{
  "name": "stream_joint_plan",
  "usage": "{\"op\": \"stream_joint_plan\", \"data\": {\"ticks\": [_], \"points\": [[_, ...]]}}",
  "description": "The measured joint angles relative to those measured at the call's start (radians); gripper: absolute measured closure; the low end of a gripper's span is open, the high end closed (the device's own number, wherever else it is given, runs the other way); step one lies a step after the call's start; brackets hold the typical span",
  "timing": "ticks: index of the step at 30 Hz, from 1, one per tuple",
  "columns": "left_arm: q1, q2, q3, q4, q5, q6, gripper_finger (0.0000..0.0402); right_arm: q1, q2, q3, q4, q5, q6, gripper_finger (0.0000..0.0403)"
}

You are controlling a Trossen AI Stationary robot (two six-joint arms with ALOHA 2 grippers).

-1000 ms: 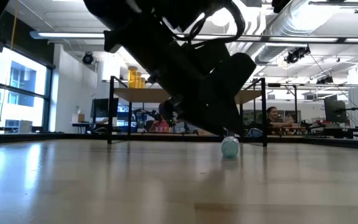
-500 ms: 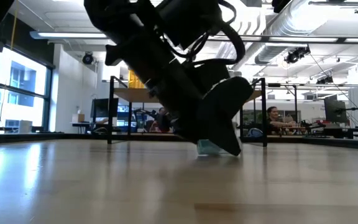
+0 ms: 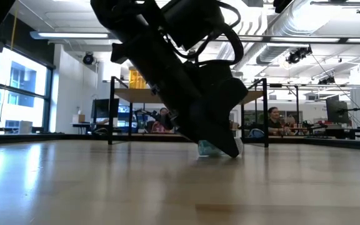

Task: Pick and place medicine bottles onto shelf by color
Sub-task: Align the blue pill bottle with the other blue pill bottles on the shelf

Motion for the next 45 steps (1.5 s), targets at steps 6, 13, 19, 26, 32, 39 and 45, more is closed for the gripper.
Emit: {"op": "stream_joint_plan", "data": {"ticks": [6,13,19,26,32,39,45], "points": [[0.001,-0.011,0.0,-0.049,0.043,0.008,0.0202,0.0,0.0,0.0,0.0,0.0,0.0,0.0233],[-0.001,-0.04,-0.004,-0.122,0.058,0.01,0.0241,0.0,0.0,0.0,0.0,0.0,0.0,0.0233],[-0.005,-0.049,-0.006,-0.128,0.061,0.06,0.0286,0.0,0.0,0.0,0.0,0.0,0.0,0.0233],[-0.005,-0.049,-0.007,-0.106,0.061,0.113,0.0312,0.0,0.0,0.0,0.0,0.0,0.0,0.0233],[-0.006,-0.047,-0.008,-0.071,0.07,0.147,0.0307,0.0,0.0,0.0,0.0,-0.037,0.0,0.0233],[-0.01,-0.042,-0.009,0.062,0.261,0.226,0.0312,0.0,0.0,0.0,0.0,-0.053,0.0,0.0233],[-0.017,-0.044,-0.014,0.155,0.305,0.262,0.0312,0.0,0.0,0.0,0.0,-0.053,0.0,0.0233]]}}
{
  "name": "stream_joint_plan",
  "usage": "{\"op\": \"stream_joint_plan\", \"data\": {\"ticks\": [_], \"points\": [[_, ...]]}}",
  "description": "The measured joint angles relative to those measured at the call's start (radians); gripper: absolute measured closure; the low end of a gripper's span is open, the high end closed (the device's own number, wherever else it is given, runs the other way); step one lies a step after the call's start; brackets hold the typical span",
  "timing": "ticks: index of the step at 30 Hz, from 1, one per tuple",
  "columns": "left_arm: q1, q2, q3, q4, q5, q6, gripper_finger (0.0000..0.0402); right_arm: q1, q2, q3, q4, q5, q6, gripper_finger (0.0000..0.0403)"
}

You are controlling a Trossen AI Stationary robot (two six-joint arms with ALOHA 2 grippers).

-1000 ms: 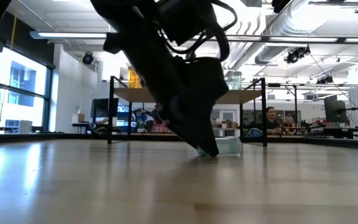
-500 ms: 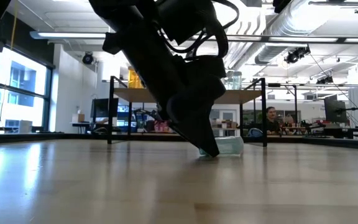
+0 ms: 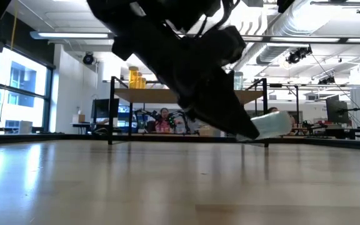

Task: Pick and place medicine bottles onto shelf by color
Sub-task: Align the blue pill bottle with the other blue pill bottles on the shelf

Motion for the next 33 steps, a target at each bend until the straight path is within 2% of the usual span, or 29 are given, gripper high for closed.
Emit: {"op": "stream_joint_plan", "data": {"ticks": [9,15,26,33], "points": [[0.026,-0.023,-0.15,0.225,0.051,-0.033,0.0309,0.0,0.0,0.0,0.011,-0.001,0.0,0.0233],[0.043,-0.13,-0.255,0.322,0.083,-0.033,0.0306,0.002,0.0,0.0,0.053,0.0,-0.058,0.0233],[0.043,-0.387,-0.535,0.658,0.073,-0.007,0.0304,0.043,0.002,0.0,0.197,0.01,-0.22,0.0233],[0.044,-0.454,-0.593,0.819,0.076,0.063,0.0303,0.048,0.002,0.0,0.343,0.006,-0.336,0.0218]]}}
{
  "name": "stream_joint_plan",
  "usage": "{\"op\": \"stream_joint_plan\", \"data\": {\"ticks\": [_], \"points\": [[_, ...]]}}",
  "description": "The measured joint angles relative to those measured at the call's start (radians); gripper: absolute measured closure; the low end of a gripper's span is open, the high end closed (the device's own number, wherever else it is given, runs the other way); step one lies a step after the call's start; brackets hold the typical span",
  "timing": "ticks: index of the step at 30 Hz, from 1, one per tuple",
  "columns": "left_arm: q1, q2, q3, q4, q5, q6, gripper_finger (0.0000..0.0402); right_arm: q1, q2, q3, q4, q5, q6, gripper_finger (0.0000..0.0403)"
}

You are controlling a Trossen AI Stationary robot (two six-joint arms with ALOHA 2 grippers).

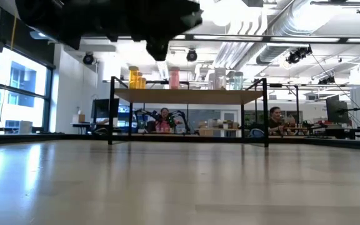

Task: Pick and place medicine bottles onto shelf by color
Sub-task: Align the blue pill bottle with the other blue pill bottles on the shelf

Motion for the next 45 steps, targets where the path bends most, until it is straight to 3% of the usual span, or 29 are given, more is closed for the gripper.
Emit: {"op": "stream_joint_plan", "data": {"ticks": [4,14,26,36,45], "points": [[0.0,-0.003,0.002,0.076,0.034,0.027,0.0303,0.0,0.002,0.0,0.12,-0.013,-0.123,0.0202],[-0.003,-0.002,0.005,0.083,0.034,0.026,0.0303,0.0,0.07,0.0,0.307,-0.189,-0.391,0.0197],[-0.003,0.0,0.005,0.085,0.035,0.026,0.0302,-0.003,0.158,0.0,0.293,-0.224,-0.405,0.0197],[-0.002,0.0,0.005,0.107,0.034,0.032,0.0302,-0.011,0.159,0.0,0.32,-0.178,-0.398,0.0198],[0.001,0.0,0.006,0.109,0.023,0.035,0.0302,-0.029,0.159,0.0,0.313,-0.177,-0.396,0.0258]]}}
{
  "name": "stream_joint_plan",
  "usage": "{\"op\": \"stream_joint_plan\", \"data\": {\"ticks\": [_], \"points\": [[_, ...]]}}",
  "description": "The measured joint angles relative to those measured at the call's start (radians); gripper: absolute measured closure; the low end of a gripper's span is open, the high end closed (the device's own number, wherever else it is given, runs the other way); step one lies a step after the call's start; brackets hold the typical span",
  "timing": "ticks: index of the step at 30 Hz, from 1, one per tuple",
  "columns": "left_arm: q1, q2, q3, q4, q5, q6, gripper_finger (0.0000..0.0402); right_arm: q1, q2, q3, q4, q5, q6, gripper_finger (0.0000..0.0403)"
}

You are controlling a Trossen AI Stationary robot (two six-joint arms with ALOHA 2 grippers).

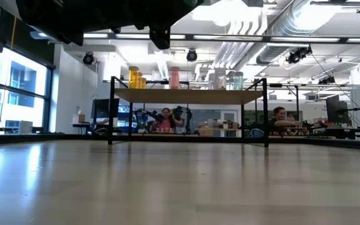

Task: Pick and place medicine bottles onto shelf by color
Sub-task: Align the blue pill bottle with the other blue pill bottles on the shelf

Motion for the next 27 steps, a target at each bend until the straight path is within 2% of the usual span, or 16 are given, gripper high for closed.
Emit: {"op": "stream_joint_plan", "data": {"ticks": [6,18,21,27], "points": [[0.02,0.0,0.0,-0.002,0.002,0.0,0.0302,-0.003,0.0,0.0,-0.003,0.005,0.0,0.0291],[0.035,0.0,0.0,-0.006,0.003,0.001,0.0297,-0.006,0.0,0.0,-0.02,0.007,0.023,0.0293],[0.036,0.0,0.0,-0.009,-0.004,0.015,0.0279,-0.008,0.0,0.0,-0.022,0.005,0.046,0.0293],[0.036,0.0,0.001,-0.054,-0.043,0.034,0.0215,-0.008,0.001,0.0,-0.034,0.0,0.052,0.0294]]}}
